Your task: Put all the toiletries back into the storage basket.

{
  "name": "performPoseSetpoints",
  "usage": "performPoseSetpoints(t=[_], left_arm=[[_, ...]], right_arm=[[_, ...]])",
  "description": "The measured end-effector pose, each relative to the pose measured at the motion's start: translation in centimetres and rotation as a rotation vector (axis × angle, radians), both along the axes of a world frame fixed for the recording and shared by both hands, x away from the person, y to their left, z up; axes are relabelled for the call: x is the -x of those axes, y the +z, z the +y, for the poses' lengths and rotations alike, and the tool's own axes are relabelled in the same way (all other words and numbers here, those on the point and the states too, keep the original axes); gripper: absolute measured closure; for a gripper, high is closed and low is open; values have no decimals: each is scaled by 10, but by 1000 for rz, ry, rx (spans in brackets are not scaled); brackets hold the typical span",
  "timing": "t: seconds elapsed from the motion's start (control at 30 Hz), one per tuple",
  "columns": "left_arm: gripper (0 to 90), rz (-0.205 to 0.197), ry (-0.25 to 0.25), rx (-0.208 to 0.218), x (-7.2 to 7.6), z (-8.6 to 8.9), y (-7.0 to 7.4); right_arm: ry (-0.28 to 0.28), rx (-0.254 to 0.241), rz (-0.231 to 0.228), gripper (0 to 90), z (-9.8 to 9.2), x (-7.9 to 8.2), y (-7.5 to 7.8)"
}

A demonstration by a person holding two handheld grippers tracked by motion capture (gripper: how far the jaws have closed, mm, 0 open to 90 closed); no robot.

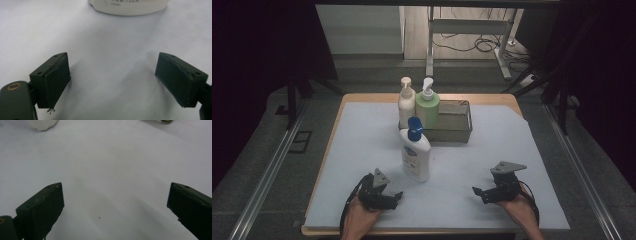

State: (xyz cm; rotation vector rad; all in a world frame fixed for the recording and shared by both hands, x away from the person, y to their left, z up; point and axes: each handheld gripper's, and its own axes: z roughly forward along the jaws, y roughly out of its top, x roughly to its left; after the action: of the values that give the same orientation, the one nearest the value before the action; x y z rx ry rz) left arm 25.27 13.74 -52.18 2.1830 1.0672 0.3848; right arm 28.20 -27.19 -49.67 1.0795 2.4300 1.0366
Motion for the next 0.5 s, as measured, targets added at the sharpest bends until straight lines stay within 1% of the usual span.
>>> performPoseSetpoints(t=[0.23, 0.33, 0.5], left_arm=[[122, -4, 2, 2, -1, 0, -1], [122, -3, 3, 3, -1, 0, -1], [122, -3, 3, 4, -1, 0, -1]], right_arm=[[30, -8, -20, 0, 10, 0, 8], [49, -10, -17, 0, 15, 0, 12], [74, -14, -28, 0, 24, -1, 20]])
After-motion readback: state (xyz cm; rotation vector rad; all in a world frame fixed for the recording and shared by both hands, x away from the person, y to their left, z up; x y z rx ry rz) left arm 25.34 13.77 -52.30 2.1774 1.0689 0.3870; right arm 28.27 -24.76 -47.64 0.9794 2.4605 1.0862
